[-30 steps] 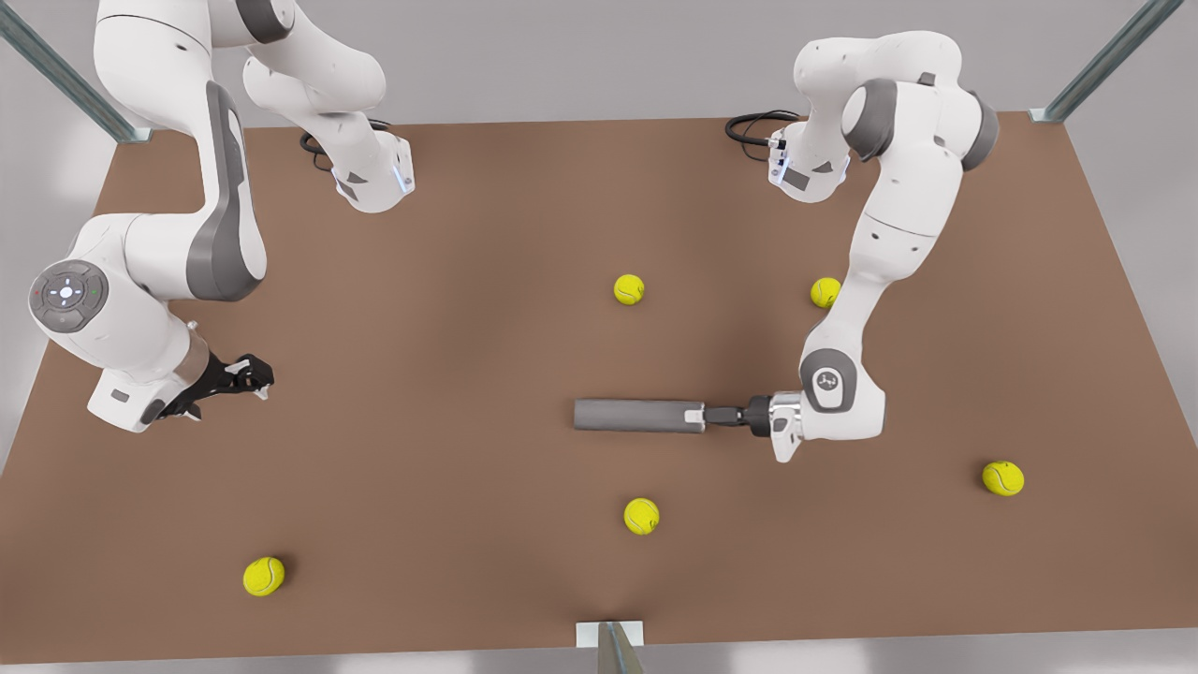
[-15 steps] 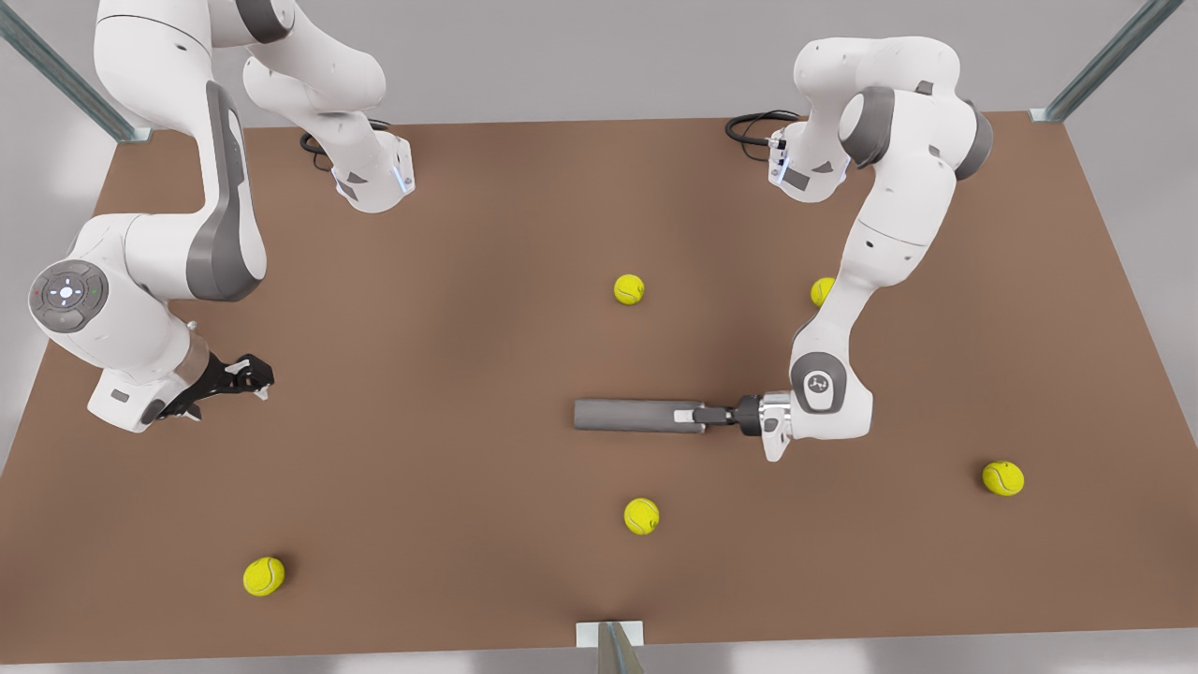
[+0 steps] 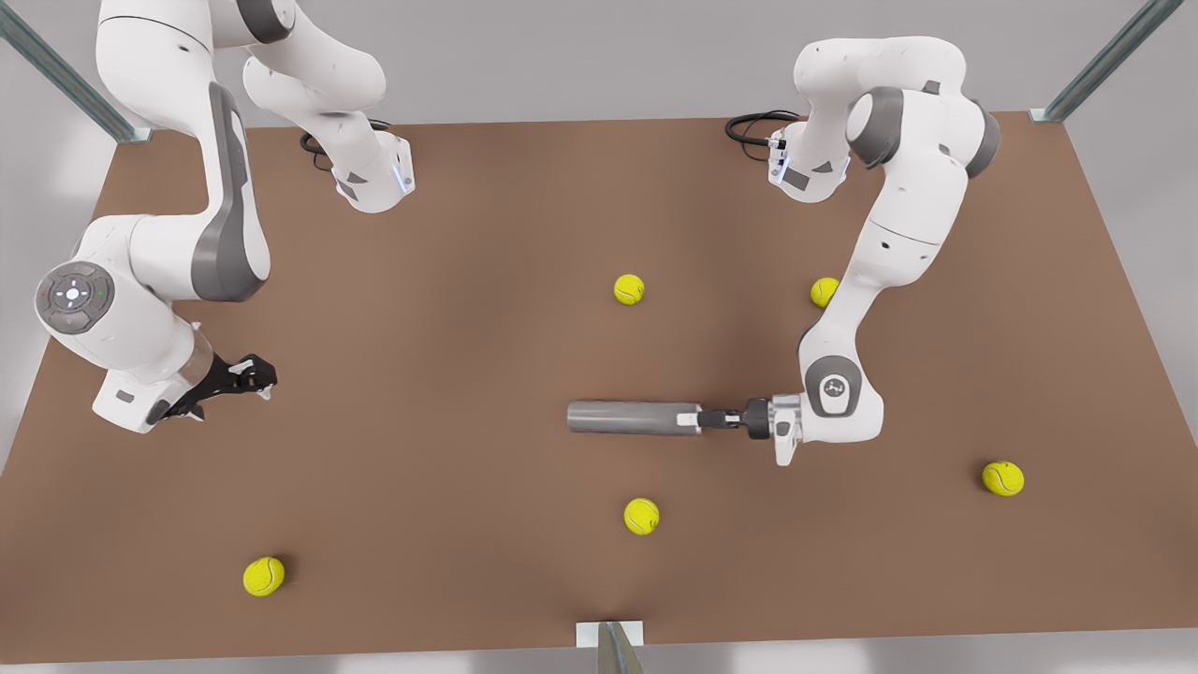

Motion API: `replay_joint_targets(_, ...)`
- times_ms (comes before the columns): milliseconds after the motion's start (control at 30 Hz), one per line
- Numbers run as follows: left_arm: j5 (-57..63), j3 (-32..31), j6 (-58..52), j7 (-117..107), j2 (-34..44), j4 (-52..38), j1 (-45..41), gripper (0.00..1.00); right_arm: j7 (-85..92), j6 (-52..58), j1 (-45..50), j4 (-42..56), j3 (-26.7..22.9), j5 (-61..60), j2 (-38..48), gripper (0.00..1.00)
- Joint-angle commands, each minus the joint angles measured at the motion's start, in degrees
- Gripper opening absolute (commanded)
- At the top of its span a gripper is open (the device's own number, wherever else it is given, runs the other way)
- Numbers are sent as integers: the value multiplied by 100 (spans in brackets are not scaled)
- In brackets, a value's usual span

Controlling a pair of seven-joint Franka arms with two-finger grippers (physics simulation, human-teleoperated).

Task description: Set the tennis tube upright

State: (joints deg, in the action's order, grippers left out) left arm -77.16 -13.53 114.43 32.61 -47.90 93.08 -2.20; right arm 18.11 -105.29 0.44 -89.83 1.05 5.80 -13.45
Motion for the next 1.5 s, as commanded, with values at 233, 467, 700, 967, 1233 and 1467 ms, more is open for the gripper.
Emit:
replay_joint_targets(233, -150, -44, -9, -18, 35, 9, 9, 21, 0, 9, -9, 0, 0, 0, 0, 100)
replay_joint_targets(467, -194, -141, -325, -132, 71, 18, 308, 21, 9, 9, -9, 0, 0, 0, 0, 100)
replay_joint_targets(700, 210, -290, -650, -1177, 97, -404, 563, 21, 9, 44, -27, 18, 0, 9, 9, 100)
replay_joint_targets(967, 922, -273, -817, -2171, 167, -879, 598, 21, 9, 70, -27, 18, 0, 0, 9, 100)
replay_joint_targets(1233, 1854, -290, -773, -3155, 422, -1195, 545, 21, 0, 61, -18, 9, 0, 9, 0, 100)
replay_joint_targets(1467, 2855, -282, -712, -3595, 747, -1274, 519, 21, 9, 53, -18, 18, 0, 9, 0, 100)
